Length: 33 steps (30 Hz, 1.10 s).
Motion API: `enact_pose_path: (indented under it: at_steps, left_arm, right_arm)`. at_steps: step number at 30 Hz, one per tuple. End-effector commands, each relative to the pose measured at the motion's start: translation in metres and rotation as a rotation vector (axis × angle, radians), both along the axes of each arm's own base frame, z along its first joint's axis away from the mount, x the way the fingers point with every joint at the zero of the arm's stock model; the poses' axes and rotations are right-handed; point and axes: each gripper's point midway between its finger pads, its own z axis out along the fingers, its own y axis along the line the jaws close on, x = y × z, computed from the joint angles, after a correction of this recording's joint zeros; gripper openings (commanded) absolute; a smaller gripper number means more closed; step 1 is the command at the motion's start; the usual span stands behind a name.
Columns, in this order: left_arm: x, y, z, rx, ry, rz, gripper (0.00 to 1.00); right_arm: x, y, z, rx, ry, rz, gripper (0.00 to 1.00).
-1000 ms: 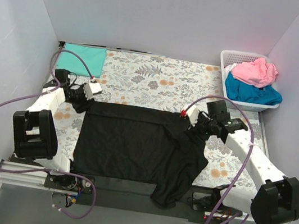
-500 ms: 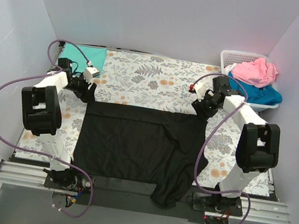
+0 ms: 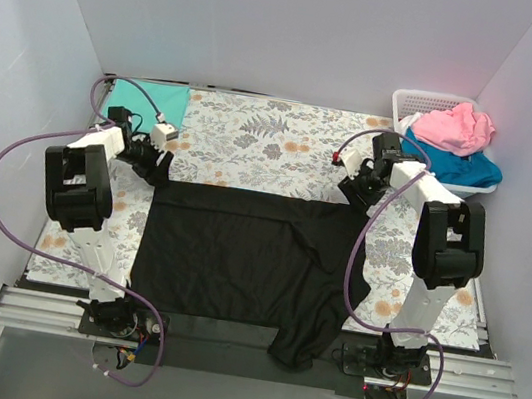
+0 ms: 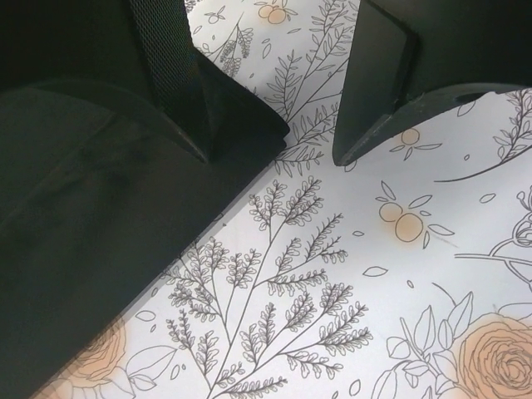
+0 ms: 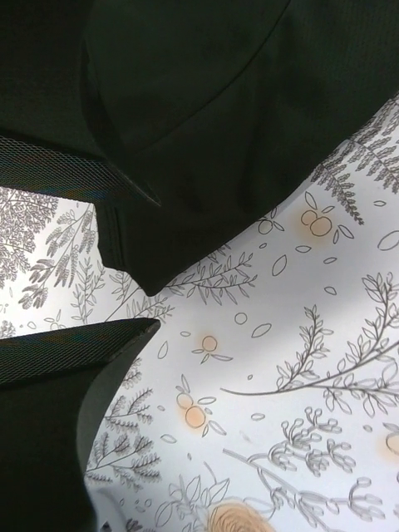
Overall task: Fold and stack the t-shirts
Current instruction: Fold the tshirt
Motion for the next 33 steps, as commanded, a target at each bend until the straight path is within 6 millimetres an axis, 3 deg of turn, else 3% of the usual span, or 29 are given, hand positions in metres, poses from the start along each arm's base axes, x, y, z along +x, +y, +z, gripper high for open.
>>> enact_pose_path:
  at_steps: [1, 7, 10, 13, 15, 20, 23, 24, 25, 26, 27, 29, 33]
  left_arm:
    - [0.012, 0.005, 0.006, 0.03, -0.036, -0.007, 0.59]
    - [0.0, 0.003, 0.0, 0.039, -0.008, -0.046, 0.46]
    - [-0.008, 0.002, 0.0, 0.038, 0.0, -0.06, 0.33]
    - [-0.003, 0.005, 0.0, 0.05, -0.013, -0.036, 0.09]
    - [0.008, 0.011, 0.0, 0.065, -0.027, 0.01, 0.01]
    - [0.041, 0.019, 0.004, 0.062, -0.062, 0.071, 0.0]
    - [0.05, 0.019, 0.002, 0.05, -0.054, 0.091, 0.0]
    - [0.055, 0.02, 0.006, 0.049, -0.062, 0.096, 0.05]
    - [0.055, 0.019, 0.008, 0.043, -0.057, 0.101, 0.12]
    - [0.055, 0.018, 0.016, 0.038, -0.068, 0.097, 0.19]
    - [0.052, 0.016, 0.021, 0.029, -0.064, 0.094, 0.29]
    - [0.05, 0.012, 0.039, 0.014, -0.095, 0.084, 0.36]
    - [0.037, 0.004, 0.065, -0.009, -0.134, 0.066, 0.4]
  right_arm:
    - [0.006, -0.004, -0.002, -0.024, -0.005, 0.026, 0.61]
    - [-0.004, -0.007, -0.015, -0.042, 0.027, 0.057, 0.53]
    - [-0.002, -0.008, -0.015, -0.051, 0.022, 0.058, 0.38]
    - [0.009, -0.01, -0.012, -0.069, 0.0, 0.05, 0.06]
    - [0.018, -0.012, -0.013, -0.08, -0.01, 0.031, 0.01]
    - [0.064, -0.015, 0.005, -0.105, -0.136, -0.032, 0.01]
    - [0.082, -0.016, 0.008, -0.114, -0.164, -0.06, 0.01]
    - [0.09, -0.015, 0.01, -0.111, -0.177, -0.068, 0.03]
    - [0.093, -0.014, 0.014, -0.106, -0.183, -0.072, 0.14]
    - [0.094, -0.013, 0.017, -0.101, -0.188, -0.071, 0.35]
    - [0.093, -0.011, 0.027, -0.09, -0.198, -0.071, 0.41]
    - [0.088, -0.006, 0.042, -0.051, -0.201, -0.072, 0.57]
    - [0.056, 0.013, 0.078, 0.052, -0.166, -0.048, 0.61]
